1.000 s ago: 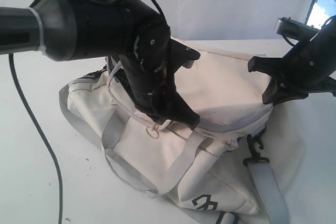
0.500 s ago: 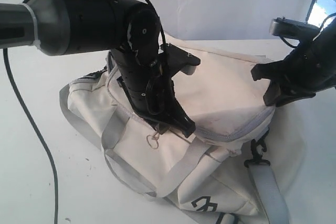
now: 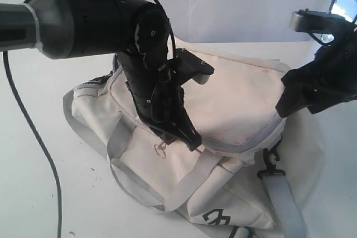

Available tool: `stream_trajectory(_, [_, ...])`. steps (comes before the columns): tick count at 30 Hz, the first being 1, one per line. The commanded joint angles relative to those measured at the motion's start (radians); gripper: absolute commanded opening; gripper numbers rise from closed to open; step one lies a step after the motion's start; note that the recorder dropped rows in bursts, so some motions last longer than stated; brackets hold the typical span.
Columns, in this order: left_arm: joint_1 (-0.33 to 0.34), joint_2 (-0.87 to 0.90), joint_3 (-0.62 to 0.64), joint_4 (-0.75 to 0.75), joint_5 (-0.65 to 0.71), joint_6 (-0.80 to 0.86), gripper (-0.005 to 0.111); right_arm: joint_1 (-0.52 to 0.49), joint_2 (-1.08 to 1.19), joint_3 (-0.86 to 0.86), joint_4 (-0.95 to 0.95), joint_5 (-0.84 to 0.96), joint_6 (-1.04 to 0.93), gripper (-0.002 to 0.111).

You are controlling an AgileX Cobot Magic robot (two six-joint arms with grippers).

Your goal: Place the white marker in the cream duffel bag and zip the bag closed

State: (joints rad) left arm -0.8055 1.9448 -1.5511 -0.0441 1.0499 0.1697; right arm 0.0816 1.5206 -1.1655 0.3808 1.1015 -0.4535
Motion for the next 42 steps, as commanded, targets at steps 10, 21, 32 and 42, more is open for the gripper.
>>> stream_trajectory(10, [0.006, -0.013, 0.002, 0.015, 0.019, 0.036, 0.0, 0.203, -0.027, 0.004, 0.096, 0.041, -0.494, 0.061])
stream_trajectory(21, [0.006, -0.013, 0.002, 0.044, 0.045, 0.036, 0.0, 0.317, -0.018, 0.004, 0.09, -0.085, -0.538, 0.061])
stream_trajectory(32, [0.103, -0.013, 0.002, -0.231, 0.035, 0.006, 0.0, 0.328, 0.017, 0.004, 0.082, -0.101, -0.561, 0.061])
stream_trajectory(42, [0.202, -0.013, 0.002, -0.5, 0.035, 0.128, 0.0, 0.343, 0.02, 0.004, 0.057, -0.132, -0.573, 0.061])
